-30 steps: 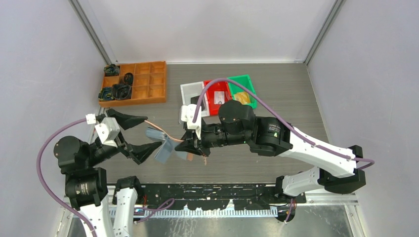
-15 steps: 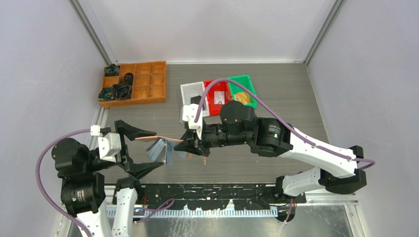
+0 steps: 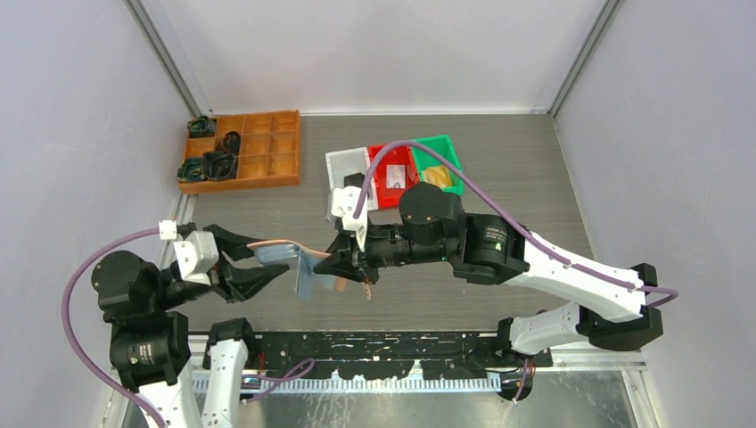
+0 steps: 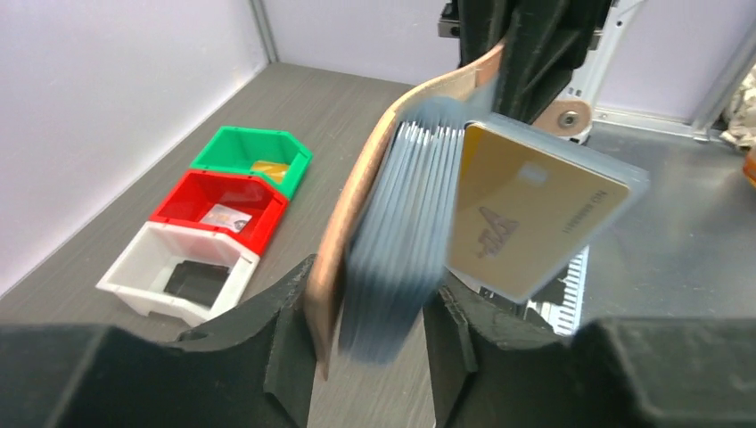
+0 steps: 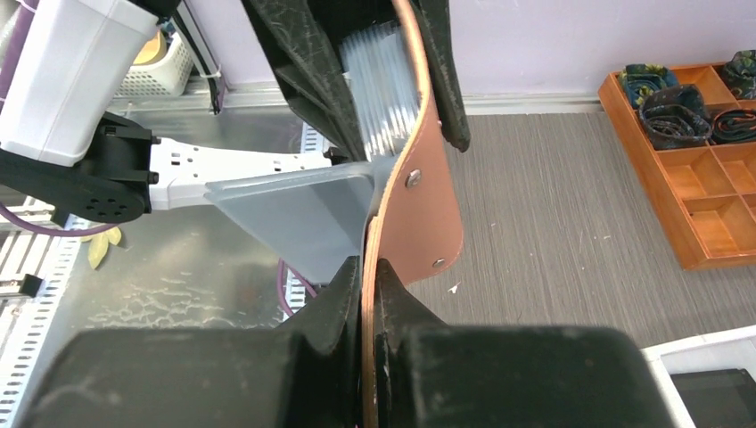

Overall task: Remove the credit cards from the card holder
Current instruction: Remove the credit card from the card holder.

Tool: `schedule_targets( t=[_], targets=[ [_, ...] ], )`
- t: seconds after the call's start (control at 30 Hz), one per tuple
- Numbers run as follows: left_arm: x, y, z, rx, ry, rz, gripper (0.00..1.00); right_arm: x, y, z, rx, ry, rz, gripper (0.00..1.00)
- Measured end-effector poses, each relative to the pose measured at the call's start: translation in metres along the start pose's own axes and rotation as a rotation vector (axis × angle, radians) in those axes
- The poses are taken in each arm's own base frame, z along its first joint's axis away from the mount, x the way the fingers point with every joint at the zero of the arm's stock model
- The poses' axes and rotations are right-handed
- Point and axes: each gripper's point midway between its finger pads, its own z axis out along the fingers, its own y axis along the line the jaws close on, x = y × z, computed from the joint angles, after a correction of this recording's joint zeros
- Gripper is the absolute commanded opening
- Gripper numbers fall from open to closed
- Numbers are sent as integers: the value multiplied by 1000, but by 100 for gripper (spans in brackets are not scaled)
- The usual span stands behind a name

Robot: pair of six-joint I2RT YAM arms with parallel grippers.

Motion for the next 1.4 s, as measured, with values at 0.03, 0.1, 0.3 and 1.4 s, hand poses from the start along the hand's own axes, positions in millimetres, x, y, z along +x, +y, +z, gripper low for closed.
schedule_targets(
  t=[0.03,0.1,0.3,1.4],
  targets=[
    [-2,2,0,-11,-4,-4,43,-1,1,0,-3,-4,0,0],
    [-5,6,1,-23,-13,-14,45,-4,1,0,-4,-14,1,0],
    [-6,4,3,2,-24,-88,36,-3,1,3,-3,-33,17,12],
    [124,81,-20,-56,572,-504,0,78,-149,34,337,-125,554,99]
  ],
)
